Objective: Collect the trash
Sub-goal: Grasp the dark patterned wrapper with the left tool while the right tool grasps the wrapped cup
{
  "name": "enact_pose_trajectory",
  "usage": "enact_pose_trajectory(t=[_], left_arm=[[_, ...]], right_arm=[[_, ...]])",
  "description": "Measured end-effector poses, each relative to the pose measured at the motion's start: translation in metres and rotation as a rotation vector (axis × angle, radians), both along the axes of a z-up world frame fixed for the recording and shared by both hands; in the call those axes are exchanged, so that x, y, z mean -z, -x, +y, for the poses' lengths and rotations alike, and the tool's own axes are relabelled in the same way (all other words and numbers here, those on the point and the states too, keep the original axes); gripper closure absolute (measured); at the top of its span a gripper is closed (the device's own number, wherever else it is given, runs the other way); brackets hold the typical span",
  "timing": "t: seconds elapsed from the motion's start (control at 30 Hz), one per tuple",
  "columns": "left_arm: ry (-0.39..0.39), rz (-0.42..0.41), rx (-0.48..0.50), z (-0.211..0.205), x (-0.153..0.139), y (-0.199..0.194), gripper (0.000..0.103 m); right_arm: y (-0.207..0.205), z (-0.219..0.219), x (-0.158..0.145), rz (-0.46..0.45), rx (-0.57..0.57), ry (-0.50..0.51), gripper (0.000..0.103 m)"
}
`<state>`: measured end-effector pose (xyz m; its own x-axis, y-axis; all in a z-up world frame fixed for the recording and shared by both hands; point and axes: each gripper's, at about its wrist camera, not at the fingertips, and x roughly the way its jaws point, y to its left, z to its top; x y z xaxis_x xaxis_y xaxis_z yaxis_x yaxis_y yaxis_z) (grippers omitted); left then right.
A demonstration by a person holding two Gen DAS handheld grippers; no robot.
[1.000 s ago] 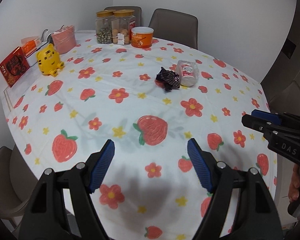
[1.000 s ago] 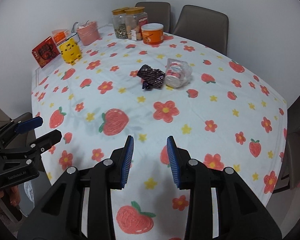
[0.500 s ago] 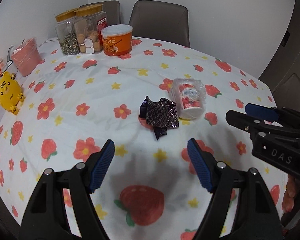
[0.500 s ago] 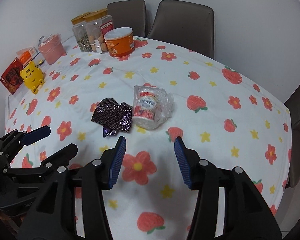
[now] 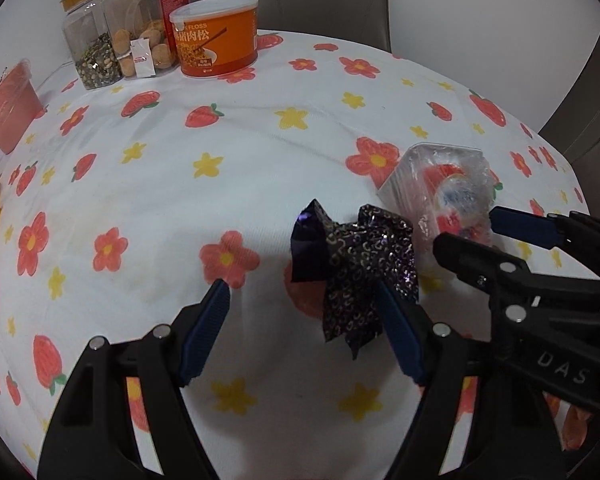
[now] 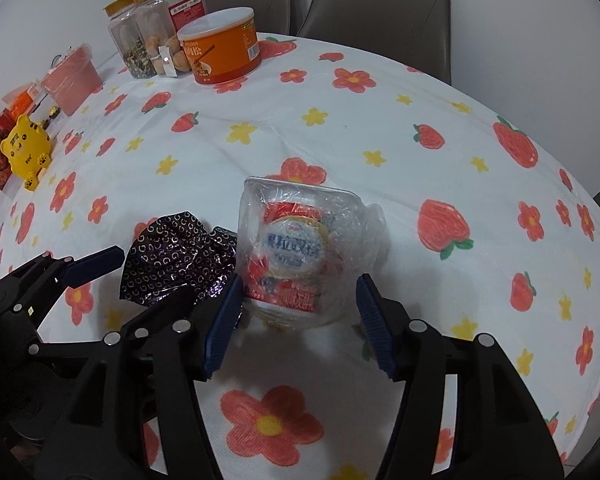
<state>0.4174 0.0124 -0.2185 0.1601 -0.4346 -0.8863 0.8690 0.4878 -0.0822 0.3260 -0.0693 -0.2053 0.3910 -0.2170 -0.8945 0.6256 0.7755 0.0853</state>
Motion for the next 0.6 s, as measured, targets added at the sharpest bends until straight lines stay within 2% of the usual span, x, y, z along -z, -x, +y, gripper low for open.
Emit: enact_pose_trajectory(t=[0.07, 0.13, 0.2, 0.27, 0.33, 0.43, 0.6], left_arm=[[-0.003, 0.011, 0.018, -0.006, 0.005, -0.001, 0.045], [-0.005, 0.007, 0.037, -0.011, 0.008, 0.001, 0.051], [-0.004, -0.003, 0.059, -0.016, 0.008, 0.004, 0.059], [0.003, 0.014, 0.077, -0.021, 0.007, 0.007, 0.077], [0.005, 0.024, 0.092, -0.024, 0.006, 0.009, 0.087], [0.012, 0.015, 0.119, -0.025, 0.002, 0.015, 0.096], [0.026, -0.010, 0.149, -0.019, -0.008, 0.025, 0.098]], right_arm=[[-0.003, -0.004, 0.005, 0.005, -0.005, -0.014, 0.046], [-0.004, -0.007, 0.008, 0.007, -0.015, -0.022, 0.047], [-0.005, -0.008, 0.007, 0.004, -0.025, -0.023, 0.054], [-0.005, -0.008, 0.005, 0.006, -0.032, -0.012, 0.057], [-0.004, -0.009, 0.004, 0.004, -0.033, -0.010, 0.059], [0.001, -0.007, 0.000, 0.001, -0.033, -0.003, 0.060], [0.015, -0.001, -0.011, -0.012, -0.019, 0.003, 0.060]])
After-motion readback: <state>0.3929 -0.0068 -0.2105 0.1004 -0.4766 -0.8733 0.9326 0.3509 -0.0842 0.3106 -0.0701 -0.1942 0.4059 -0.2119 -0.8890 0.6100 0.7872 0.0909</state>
